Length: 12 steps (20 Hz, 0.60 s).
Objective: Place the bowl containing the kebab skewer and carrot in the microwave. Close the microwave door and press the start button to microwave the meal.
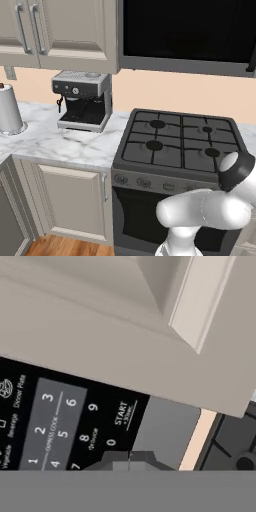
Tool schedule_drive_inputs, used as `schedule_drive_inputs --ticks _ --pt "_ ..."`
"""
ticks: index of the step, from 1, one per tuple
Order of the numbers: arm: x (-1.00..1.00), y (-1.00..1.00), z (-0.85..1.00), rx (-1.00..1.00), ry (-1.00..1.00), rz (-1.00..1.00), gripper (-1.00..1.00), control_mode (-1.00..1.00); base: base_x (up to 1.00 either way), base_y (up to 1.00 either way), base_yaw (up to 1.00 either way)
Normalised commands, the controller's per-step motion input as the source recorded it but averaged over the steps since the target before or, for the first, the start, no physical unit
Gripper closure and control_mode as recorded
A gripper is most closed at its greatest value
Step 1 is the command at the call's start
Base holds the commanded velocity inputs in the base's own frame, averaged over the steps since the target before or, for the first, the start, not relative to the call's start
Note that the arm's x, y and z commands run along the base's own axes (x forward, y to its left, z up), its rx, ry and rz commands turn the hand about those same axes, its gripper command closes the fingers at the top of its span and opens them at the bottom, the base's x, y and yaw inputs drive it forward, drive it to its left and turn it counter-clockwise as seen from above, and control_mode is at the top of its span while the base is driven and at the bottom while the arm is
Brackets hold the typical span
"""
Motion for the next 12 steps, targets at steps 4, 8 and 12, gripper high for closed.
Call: schedule_drive_inputs --ticks 4,8,12 --pt "0.31 -0.17 -0.12 0.04 0.0 0.0 1.0 -1.0 0.0 0.0 0.0" --pt "0.32 -0.18 -0.06 0.04 0.0 0.0 1.0 -1.0 0.0 0.0 0.0" --pt "0.27 -0.21 -0.01 0.04 -0.01 0.0 1.0 -1.0 0.0 0.0 0.0"
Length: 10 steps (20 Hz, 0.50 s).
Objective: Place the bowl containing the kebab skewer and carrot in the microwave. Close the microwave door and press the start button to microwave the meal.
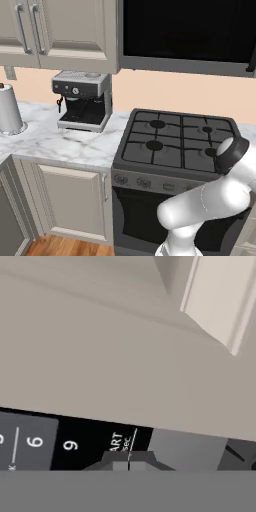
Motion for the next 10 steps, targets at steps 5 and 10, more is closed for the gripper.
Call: schedule_drive_inputs --ticks 5,10 --pt "0.31 -0.2 -0.02 0.04 -0.03 0.0 1.0 -1.0 0.0 0.0 0.0" --pt "0.46 -0.13 -0.33 0.02 -0.08 0.0 1.0 -1.0 0.0 0.0 0.0"
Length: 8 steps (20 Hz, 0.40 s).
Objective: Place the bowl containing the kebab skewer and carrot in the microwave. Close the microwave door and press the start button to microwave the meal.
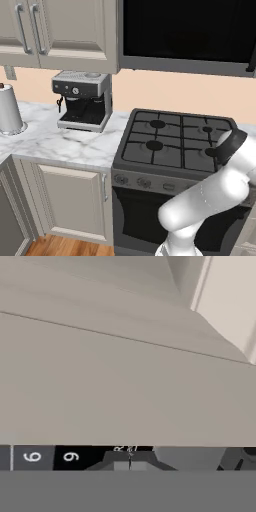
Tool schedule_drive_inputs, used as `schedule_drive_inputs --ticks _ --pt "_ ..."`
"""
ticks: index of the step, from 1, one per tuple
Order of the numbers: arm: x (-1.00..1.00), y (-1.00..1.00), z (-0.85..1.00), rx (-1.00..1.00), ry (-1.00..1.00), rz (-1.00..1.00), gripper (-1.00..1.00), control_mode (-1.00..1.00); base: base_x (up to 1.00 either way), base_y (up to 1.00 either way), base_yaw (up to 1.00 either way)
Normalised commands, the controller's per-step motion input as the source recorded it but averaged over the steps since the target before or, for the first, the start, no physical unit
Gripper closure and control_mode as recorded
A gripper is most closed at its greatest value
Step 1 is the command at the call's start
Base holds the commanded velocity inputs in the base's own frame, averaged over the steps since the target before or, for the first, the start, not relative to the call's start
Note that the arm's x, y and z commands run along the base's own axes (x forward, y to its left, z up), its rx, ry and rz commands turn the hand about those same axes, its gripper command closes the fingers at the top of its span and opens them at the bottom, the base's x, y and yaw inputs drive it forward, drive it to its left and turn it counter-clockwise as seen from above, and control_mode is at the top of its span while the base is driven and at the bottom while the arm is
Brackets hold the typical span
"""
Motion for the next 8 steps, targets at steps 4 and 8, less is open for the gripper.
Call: schedule_drive_inputs --ticks 4,8 --pt "0.64 0.08 -0.91 0.0 -0.22 -0.03 1.0 -1.0 0.0 0.0 0.0" --pt "0.52 0.42 -0.89 -0.03 -0.27 -0.11 1.0 -1.0 0.0 0.0 0.0"
